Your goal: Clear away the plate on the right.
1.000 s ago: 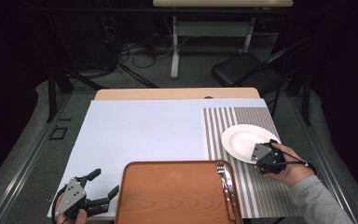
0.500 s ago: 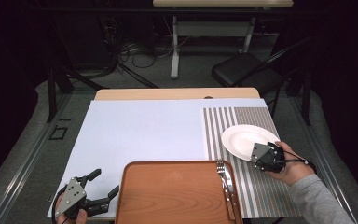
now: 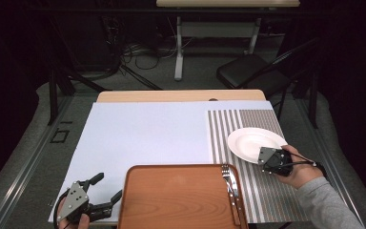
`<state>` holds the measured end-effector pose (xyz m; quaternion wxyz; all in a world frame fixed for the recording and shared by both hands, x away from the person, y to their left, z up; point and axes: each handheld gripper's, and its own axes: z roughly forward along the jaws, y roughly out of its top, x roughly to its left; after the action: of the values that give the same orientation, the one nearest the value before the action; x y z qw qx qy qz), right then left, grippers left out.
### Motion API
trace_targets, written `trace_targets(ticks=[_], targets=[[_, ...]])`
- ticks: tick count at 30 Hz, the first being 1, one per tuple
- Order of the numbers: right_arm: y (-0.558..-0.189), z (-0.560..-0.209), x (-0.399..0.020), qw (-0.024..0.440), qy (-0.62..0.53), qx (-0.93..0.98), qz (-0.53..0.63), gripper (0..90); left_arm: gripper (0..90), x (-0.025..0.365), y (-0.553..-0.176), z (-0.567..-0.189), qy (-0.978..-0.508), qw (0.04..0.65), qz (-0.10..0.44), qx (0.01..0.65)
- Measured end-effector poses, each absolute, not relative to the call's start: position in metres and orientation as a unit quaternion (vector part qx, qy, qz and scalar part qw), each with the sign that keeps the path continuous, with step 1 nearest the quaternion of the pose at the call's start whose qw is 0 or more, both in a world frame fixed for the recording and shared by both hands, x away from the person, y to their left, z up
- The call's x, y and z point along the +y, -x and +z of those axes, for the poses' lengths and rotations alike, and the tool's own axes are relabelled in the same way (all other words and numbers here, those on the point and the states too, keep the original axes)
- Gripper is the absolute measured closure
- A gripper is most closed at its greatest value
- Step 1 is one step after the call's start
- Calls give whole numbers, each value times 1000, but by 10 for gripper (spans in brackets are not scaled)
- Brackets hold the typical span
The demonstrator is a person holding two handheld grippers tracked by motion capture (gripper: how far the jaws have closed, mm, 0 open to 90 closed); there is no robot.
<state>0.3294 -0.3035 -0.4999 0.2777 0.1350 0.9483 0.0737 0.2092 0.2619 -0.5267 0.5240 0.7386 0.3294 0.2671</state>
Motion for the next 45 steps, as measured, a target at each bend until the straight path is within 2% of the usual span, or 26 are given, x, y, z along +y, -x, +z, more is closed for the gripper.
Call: trace_targets(ticks=[16, 45], targets=[[-330, -499, -293, 262, -104, 959, 24, 798, 152, 262, -209, -527, -737, 525, 268, 330], [-331, -497, -294, 285, -92, 952, 63, 833, 152, 262, -210, -527, -739, 523, 267, 330]])
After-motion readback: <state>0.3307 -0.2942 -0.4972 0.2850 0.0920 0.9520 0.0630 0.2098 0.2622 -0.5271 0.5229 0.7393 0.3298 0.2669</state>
